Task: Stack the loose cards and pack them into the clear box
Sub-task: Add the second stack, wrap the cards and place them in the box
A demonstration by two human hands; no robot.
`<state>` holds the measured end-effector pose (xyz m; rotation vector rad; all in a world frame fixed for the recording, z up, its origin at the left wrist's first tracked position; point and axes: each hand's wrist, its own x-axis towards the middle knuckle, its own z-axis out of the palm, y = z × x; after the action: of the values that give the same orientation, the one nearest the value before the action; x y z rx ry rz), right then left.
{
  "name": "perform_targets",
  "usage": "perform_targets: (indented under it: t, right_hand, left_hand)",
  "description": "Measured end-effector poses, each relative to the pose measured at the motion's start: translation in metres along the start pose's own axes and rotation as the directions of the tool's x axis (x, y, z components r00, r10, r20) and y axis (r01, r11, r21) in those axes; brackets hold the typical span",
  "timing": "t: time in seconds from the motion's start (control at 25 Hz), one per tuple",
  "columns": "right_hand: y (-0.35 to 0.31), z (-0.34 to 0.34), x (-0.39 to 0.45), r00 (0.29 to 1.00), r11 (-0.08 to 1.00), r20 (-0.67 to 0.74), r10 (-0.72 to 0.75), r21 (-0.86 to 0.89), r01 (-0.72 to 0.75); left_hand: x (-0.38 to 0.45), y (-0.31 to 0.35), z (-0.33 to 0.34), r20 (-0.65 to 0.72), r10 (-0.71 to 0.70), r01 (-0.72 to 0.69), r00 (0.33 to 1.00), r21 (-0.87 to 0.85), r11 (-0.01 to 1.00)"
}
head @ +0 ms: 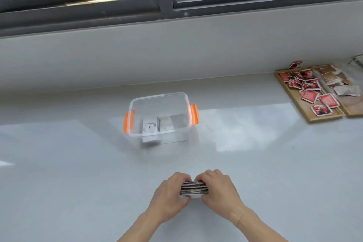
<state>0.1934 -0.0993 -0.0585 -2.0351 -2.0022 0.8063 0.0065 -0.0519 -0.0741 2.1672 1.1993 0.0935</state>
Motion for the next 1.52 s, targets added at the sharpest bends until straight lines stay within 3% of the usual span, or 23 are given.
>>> perform_targets:
  t: [0.16,0.36,0.52,0.76,0.84,0.96,1.04,1.16,1.24,1.4,1.52]
  right_hand:
    - [-0.027,0.015,0.011,0.996,0.996,-0.052,-0.072,-0.058,0.068]
    - [-0.046,0.026,0.027,0.984,0.987,-0.142,-0.111,-0.132,0.093]
    - [-0.049,0.044,0.034,0.998,0.964,-0.024,-0.061,-0.259,0.052]
    - [-0.057,0.062,0.036,0.994,0.946,-0.105,-0.013,-0.322,-0.022]
    - [-0.056,0.062,0.04,0.994,0.946,-0.11,-0.015,-0.323,-0.021]
    - [-0.052,0.061,0.045,0.996,0.94,-0.09,-0.016,-0.339,-0.016]
    - [-0.052,0.059,0.047,0.996,0.937,-0.084,-0.015,-0.348,-0.015]
    - [-0.052,0.06,0.047,0.997,0.938,-0.079,-0.009,-0.347,-0.019]
    - [-0.053,0.059,0.047,0.997,0.941,-0.074,0.004,-0.337,-0.029]
    - [-0.055,0.057,0.049,0.997,0.949,-0.074,0.024,-0.313,-0.046]
    - [-0.053,0.054,0.051,0.997,0.95,-0.075,0.018,-0.308,-0.04]
  left_hand:
    - [-0.013,-0.024,-0.012,-0.081,0.068,-0.052,0.994,0.18,0.982]
    - [-0.011,-0.042,-0.015,-0.152,0.137,-0.094,0.979,0.262,0.961]
    - [-0.005,-0.049,0.0,-0.164,0.095,-0.004,0.982,0.484,0.875]
    - [-0.002,-0.05,0.003,-0.1,0.076,-0.016,0.992,0.497,0.867]
    - [-0.004,-0.053,0.0,-0.115,0.074,-0.021,0.991,0.404,0.915]
    - [-0.015,-0.074,-0.005,-0.217,-0.003,-0.015,0.976,-0.084,0.996]
    - [-0.028,-0.092,-0.01,-0.285,-0.199,0.062,0.938,-0.427,0.902]
    - [-0.035,-0.109,-0.016,-0.304,-0.512,0.108,0.803,-0.771,0.628]
    - [-0.025,-0.096,-0.012,-0.268,-0.567,0.09,0.779,-0.847,0.524]
    - [0.003,-0.038,0.013,-0.089,-0.43,0.107,0.898,-0.906,0.41]
    - [0.011,-0.037,0.009,-0.03,-0.416,0.138,0.909,-0.919,0.368]
